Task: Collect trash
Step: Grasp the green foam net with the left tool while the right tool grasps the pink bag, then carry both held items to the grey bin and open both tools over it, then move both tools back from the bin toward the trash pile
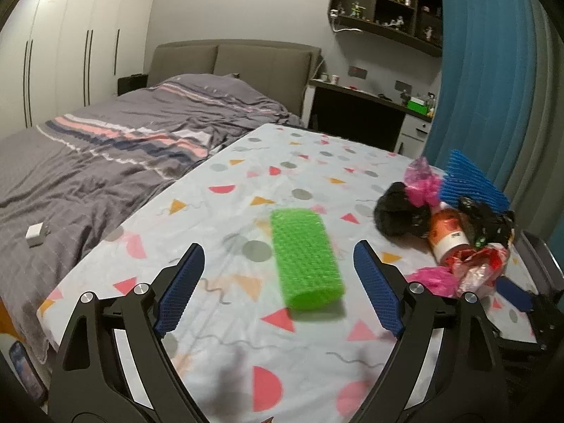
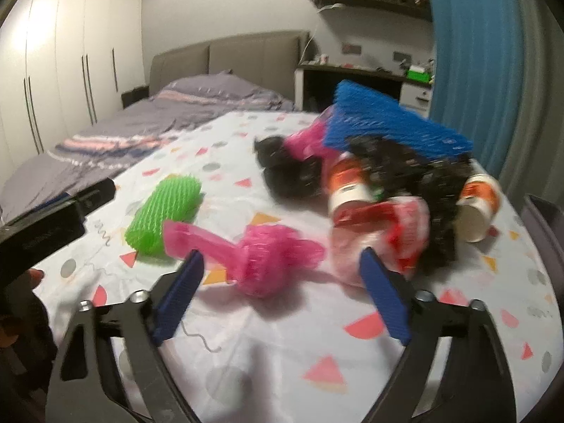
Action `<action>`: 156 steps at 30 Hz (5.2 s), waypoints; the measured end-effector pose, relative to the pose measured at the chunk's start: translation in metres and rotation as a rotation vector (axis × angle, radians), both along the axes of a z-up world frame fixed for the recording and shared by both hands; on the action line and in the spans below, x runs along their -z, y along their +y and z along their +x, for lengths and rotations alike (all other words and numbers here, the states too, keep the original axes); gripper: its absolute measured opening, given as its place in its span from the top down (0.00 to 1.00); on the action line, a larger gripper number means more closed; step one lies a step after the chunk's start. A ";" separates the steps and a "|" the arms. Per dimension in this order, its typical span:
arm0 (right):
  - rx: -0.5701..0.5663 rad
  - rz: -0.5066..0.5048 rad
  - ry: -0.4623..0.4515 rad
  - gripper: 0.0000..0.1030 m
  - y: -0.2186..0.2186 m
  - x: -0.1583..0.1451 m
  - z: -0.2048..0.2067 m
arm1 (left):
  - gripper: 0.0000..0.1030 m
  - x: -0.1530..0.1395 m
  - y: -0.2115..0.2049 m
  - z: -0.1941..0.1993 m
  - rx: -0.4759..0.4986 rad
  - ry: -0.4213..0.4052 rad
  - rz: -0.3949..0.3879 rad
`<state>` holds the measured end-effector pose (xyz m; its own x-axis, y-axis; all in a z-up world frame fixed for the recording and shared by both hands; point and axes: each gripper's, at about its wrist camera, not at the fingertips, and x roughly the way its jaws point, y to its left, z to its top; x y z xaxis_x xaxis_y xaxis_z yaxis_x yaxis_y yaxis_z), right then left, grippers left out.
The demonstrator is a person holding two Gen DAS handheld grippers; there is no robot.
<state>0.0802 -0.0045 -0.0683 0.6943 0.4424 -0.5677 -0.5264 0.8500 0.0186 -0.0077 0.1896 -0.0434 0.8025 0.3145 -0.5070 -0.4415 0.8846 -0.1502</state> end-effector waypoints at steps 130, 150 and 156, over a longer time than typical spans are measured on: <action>0.802 0.176 -0.132 0.58 -0.419 -0.049 0.137 | 0.14 0.010 -0.455 0.314 1.065 0.081 -0.275; 0.756 0.195 -0.263 0.16 -0.369 -0.076 0.071 | 0.06 -0.026 -0.335 0.218 0.696 -0.035 -0.104; 0.697 0.199 -0.285 0.16 -0.332 -0.078 0.049 | 0.06 -0.028 -0.291 0.173 0.592 -0.074 -0.039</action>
<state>0.1288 -0.3361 0.0096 0.9568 -0.0752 -0.2810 0.1211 0.9813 0.1499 0.1649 -0.1011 -0.0152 0.8694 -0.2148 -0.4451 0.1378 0.9703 -0.1990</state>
